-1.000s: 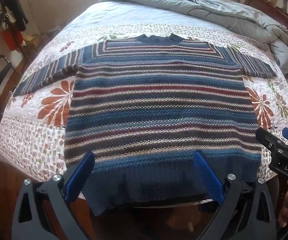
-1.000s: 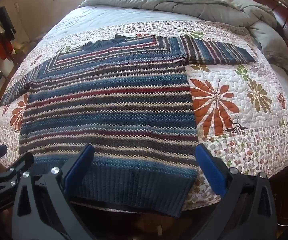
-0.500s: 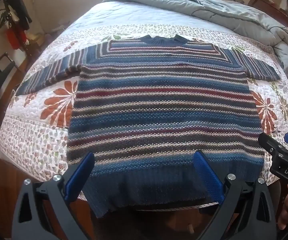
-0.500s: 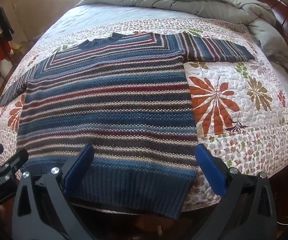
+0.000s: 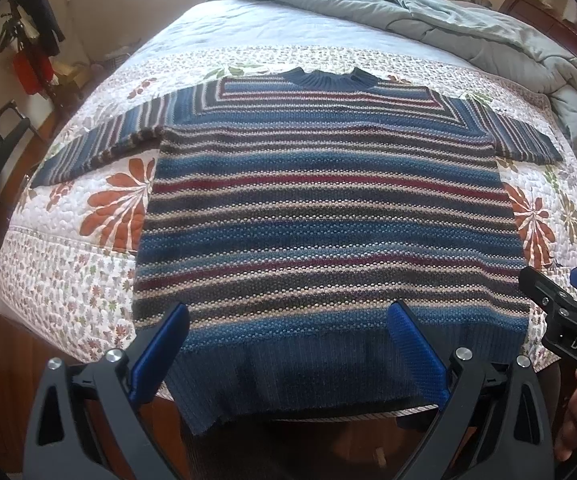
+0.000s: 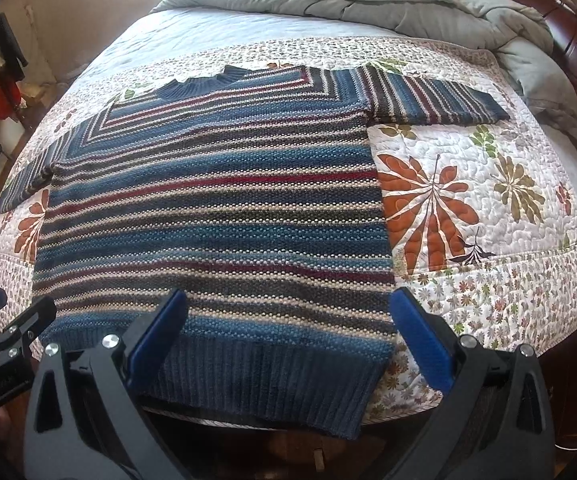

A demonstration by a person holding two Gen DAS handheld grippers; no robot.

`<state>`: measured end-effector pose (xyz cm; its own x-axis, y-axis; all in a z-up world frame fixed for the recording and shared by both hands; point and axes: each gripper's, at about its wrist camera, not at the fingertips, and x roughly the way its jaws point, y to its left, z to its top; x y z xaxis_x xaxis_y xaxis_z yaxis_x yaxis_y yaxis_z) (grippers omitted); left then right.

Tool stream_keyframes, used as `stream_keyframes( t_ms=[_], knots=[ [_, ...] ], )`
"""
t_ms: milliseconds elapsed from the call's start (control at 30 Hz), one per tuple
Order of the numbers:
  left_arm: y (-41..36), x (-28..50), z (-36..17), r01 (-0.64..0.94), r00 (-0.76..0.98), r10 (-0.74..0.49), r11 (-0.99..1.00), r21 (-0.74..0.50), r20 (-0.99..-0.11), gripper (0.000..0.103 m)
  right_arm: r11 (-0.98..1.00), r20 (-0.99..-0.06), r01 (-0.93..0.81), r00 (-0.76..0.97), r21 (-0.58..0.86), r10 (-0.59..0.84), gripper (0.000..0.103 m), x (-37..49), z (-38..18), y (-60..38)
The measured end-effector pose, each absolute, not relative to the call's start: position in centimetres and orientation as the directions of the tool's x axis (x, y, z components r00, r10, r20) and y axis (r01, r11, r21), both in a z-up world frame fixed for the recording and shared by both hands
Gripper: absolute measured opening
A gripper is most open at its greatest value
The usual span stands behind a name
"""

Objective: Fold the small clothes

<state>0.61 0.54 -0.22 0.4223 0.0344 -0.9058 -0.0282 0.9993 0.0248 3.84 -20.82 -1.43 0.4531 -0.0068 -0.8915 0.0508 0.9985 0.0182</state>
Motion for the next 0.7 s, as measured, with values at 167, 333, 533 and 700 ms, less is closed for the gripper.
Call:
stream_keyframes(
  t_ms=[167, 333, 533, 700],
  knots=[
    [0.46, 0.67, -0.06, -0.027, 0.423, 0.032, 0.999, 0.023, -0.905, 0.099, 0.998, -0.891, 0.052, 0.455, 0.017, -0.009, 0.101, 3.89, -1.30, -20.88],
    [0.36, 0.80, 0.08, -0.026, 0.424, 0.032, 0.999, 0.024, -0.905, 0.099, 0.998, -0.891, 0.053, 0.454, 0.015, -0.010, 0.101, 3.93, -1.27, -20.88],
    [0.32, 0.79, 0.18, -0.029, 0.426, 0.036, 0.999, 0.026, -0.904, 0.099, 0.999, -0.892, 0.052, 0.453, 0.015, -0.011, 0.101, 3.89, -1.32, -21.03],
    [0.41, 0.89, 0.27, -0.032, 0.426, 0.038, 0.999, 0.027, -0.904, 0.099, 0.999, -0.892, 0.051, 0.451, 0.014, -0.011, 0.101, 3.85, -1.43, -21.06]
  ],
)
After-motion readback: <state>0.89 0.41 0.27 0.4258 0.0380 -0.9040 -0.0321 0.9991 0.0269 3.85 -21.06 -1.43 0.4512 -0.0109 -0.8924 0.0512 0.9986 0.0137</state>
